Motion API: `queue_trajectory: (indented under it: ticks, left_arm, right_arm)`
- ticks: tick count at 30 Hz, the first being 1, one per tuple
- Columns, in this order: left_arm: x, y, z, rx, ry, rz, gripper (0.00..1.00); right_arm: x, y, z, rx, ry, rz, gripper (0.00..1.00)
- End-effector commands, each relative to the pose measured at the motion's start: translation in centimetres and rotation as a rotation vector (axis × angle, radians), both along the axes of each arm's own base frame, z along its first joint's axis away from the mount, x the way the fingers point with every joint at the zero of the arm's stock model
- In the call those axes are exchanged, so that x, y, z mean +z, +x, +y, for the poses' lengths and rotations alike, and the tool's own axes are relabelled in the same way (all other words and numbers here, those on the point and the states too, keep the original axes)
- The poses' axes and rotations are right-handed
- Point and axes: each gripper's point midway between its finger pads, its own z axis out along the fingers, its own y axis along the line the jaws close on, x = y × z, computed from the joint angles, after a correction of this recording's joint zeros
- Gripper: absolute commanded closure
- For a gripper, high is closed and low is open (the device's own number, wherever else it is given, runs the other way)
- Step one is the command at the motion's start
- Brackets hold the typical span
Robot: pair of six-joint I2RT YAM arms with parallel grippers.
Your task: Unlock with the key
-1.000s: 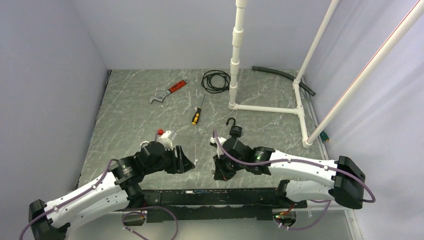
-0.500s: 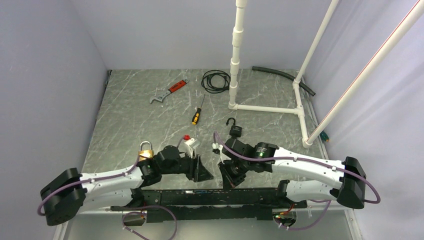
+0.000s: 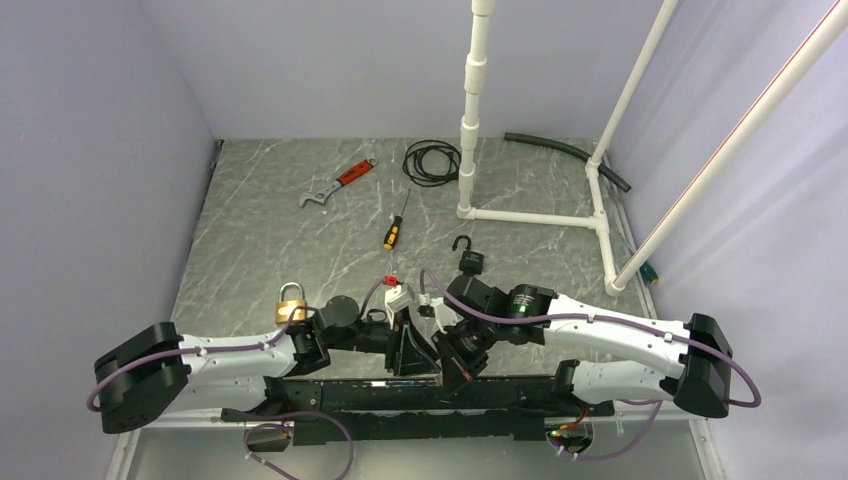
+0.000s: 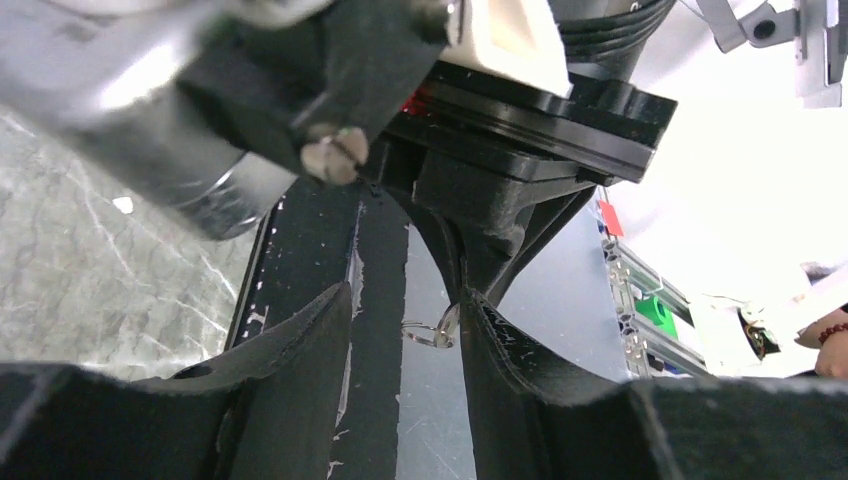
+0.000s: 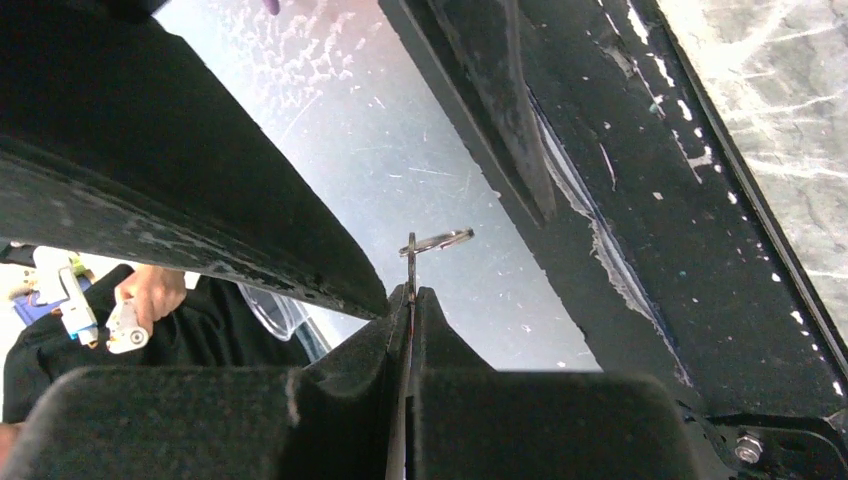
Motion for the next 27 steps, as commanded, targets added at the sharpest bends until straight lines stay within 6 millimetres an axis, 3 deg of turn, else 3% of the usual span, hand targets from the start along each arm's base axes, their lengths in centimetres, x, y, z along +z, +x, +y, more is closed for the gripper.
queue_trajectory:
  ticks: [1,5,12,27]
  left_arm:
    - [2.8,-1.1,-0.7,-0.089,-0.112,-0.080,0.54]
    - [3.1,-1.9,-0.7,-0.130,-0.116,-0.081,0.61]
    - [3.8,-3.5,0.4,-0.198,-0.145,-0.083,0.62]
    - [3.6,-3.8,0.2,-0.215,-0.125,-0.057,0.72]
  right_arm:
    - [3.1,-0.1,1.7,0.041,0.135,-0.014,1.00]
    - [3.2,0.0,1.8,0.028,0.150,-0.023,1.00]
    - [3.2,0.1,1.8,0.020,0.165,-0.031,1.00]
    - [3.7,0.3,2.0,0.010,0.191,-0.051,1.00]
